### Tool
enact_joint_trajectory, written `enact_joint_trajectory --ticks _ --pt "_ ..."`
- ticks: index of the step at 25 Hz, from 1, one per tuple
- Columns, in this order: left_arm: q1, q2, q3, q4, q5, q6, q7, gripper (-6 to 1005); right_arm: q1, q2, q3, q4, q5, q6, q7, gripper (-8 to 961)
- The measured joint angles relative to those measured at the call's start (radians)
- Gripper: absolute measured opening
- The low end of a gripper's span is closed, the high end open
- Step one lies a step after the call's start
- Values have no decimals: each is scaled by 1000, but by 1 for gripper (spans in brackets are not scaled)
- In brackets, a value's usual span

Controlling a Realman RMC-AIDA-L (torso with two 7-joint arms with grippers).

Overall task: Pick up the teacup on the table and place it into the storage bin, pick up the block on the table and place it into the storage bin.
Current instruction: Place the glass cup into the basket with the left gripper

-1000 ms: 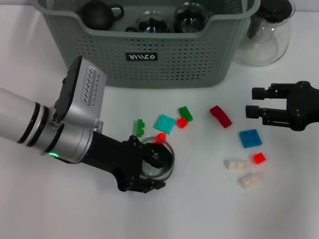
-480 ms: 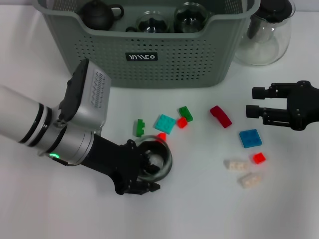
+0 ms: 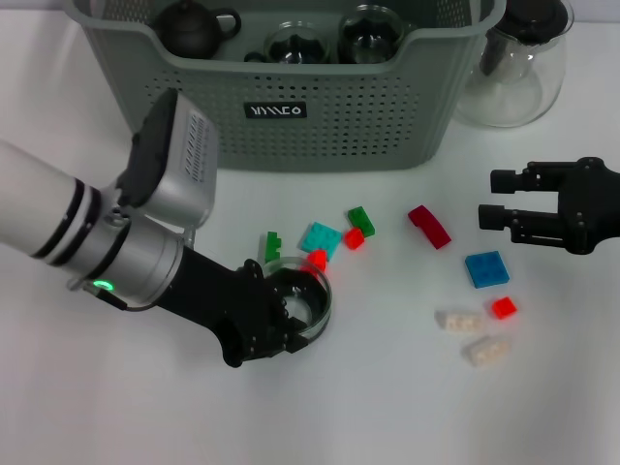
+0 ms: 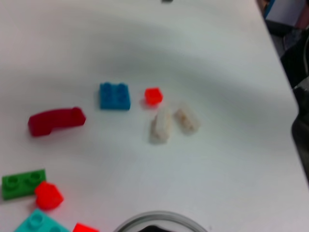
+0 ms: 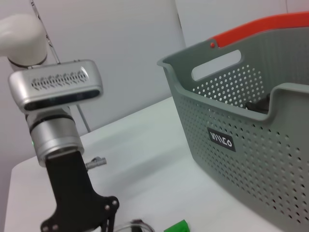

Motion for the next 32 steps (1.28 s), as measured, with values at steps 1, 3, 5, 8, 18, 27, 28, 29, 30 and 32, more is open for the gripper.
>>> enact_joint_trajectory --ticks 1,3,5,8,18,27,28,29,30,32 --pt "0 0 -9 9 -4 17 0 187 0 0 0 0 0 0 0 596" --pt "0 0 -21 19 -6 35 0 158 0 -1 0 0 0 0 0 596" --pt "-1 1 -24 20 -6 39 -2 131 1 -1 0 0 -1 0 0 596" --pt "-1 1 -25 21 -6 40 -2 92 1 -1 0 0 -1 0 0 596" --pt "-24 13 -190 29 -56 246 34 61 1 -1 0 0 -2 -2 0 595" --pt "-69 51 -535 -61 -282 401 -24 71 1 0 0 0 -2 -9 0 596" --pt "-70 54 -579 -64 -335 402 -55 72 0 0 -1 0 -2 -9 0 596" --pt "-73 56 -607 -59 -385 394 -83 74 0 1 -1 0 -2 -9 0 596" --pt "-77 59 -628 -55 -423 385 -107 75 -1 1 -1 0 -2 -9 0 596" --pt "-102 72 -643 -27 -488 331 -181 77 -1 2 -1 0 -2 -9 0 596"
